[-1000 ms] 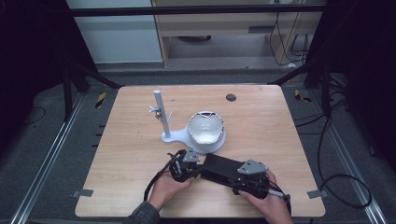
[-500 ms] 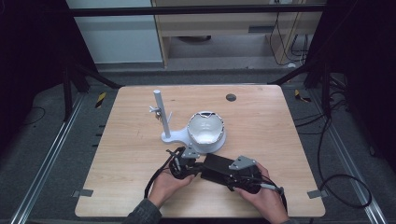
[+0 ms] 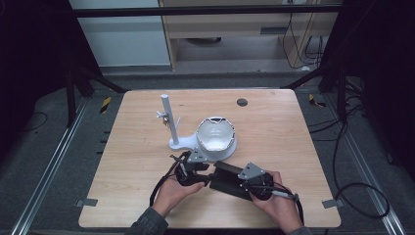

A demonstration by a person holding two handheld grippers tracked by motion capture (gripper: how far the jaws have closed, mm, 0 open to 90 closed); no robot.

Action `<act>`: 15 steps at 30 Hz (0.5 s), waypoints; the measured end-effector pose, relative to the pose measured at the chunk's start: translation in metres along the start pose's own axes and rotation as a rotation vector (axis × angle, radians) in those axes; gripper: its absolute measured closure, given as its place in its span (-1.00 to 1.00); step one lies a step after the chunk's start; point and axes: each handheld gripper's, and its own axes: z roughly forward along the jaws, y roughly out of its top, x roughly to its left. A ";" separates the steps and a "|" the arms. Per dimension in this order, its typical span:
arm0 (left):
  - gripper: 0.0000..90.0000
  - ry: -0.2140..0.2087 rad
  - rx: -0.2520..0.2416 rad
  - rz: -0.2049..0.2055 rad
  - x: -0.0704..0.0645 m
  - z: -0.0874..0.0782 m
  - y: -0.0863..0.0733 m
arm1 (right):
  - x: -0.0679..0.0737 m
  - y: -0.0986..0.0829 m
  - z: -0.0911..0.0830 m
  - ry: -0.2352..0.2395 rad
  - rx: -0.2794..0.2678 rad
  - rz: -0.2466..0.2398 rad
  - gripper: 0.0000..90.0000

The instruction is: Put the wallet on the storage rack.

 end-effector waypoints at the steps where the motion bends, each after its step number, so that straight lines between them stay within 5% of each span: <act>1: -0.15 -0.007 -0.005 -0.003 0.001 -0.002 -0.001 | -0.001 0.000 -0.004 0.004 0.001 -0.022 0.80; 7: -0.58 -0.039 -0.024 -0.005 0.006 -0.007 -0.003 | -0.009 -0.003 -0.018 0.045 -0.031 -0.025 0.86; 15: -0.63 -0.089 -0.020 0.012 0.008 -0.006 0.001 | -0.023 -0.011 -0.035 0.084 -0.130 0.027 0.87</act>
